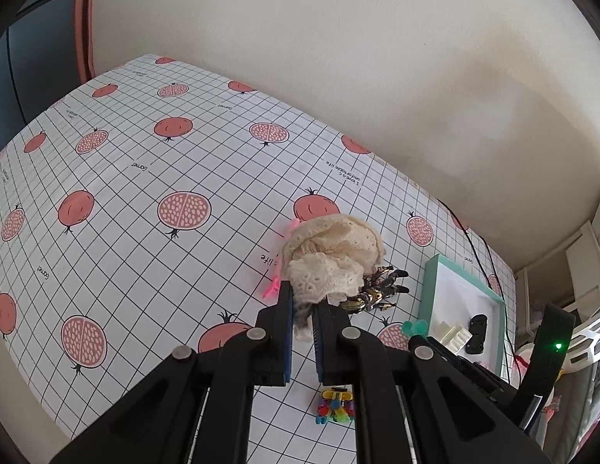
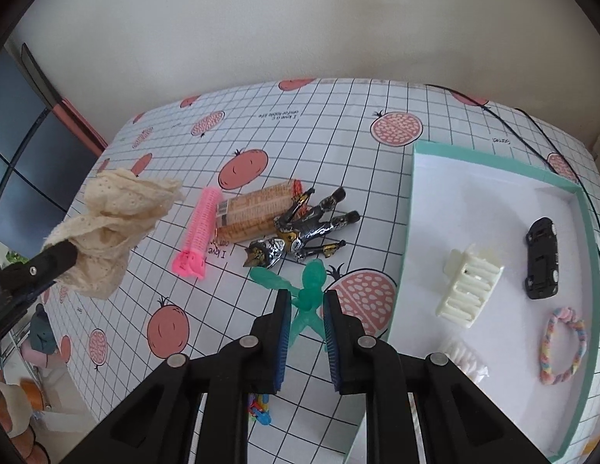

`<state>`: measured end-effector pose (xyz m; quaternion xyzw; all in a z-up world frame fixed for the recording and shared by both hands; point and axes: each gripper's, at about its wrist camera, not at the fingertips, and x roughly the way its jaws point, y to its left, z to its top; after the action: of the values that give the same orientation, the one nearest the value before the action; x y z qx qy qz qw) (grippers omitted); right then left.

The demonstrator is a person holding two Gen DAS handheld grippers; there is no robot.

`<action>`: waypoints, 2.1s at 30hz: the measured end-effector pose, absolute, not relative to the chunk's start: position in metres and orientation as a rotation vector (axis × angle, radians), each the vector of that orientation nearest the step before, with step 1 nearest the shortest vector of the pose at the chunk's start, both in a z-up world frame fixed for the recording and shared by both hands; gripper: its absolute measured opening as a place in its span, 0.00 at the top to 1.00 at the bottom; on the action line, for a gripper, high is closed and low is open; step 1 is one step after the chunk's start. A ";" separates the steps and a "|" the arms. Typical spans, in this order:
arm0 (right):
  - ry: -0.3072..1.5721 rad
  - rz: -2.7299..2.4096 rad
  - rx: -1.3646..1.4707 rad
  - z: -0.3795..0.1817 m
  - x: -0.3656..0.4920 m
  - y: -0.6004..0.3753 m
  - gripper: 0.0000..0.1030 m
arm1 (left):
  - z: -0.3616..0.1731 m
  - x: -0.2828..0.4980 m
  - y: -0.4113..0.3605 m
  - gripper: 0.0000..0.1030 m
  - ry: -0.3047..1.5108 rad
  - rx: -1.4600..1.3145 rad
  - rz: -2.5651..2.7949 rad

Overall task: Organize objects
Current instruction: 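Carry the lace cloth and green figure with both tools over the tray, then open the left tool to drop the lace cloth while the right tool releases the figure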

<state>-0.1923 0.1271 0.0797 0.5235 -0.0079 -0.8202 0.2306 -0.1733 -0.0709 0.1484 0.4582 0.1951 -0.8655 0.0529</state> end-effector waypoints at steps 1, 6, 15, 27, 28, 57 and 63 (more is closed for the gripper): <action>-0.034 -2.263 1.433 0.084 -0.193 0.134 0.83 | 0.151 -0.173 -0.068 0.92 0.593 1.386 -2.641; -0.099 -2.310 1.422 0.098 -0.197 0.174 0.83 | 0.163 -0.171 -0.045 0.92 0.576 1.371 -2.699; -0.219 -2.399 1.473 0.096 -0.206 0.251 0.83 | 0.163 -0.171 0.017 0.92 0.535 1.442 -2.786; -0.232 -2.473 1.549 0.085 -0.210 0.310 0.82 | 0.140 -0.168 0.120 0.91 0.416 1.641 -2.903; -0.237 -2.469 1.558 0.082 -0.210 0.312 0.82 | 0.135 -0.168 0.126 0.91 0.409 1.666 -2.904; -0.244 -2.427 1.720 0.049 -0.218 0.322 0.75 | 0.079 -0.174 0.160 0.85 0.348 1.966 -2.793; -0.230 -2.462 1.647 0.072 -0.215 0.319 0.75 | 0.102 -0.173 0.155 0.75 0.349 1.905 -2.856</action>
<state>-0.2148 0.3185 0.0717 0.5522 -0.0771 -0.8258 0.0851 -0.1731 0.1553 0.1018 0.5455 0.0998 -0.8178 -0.1538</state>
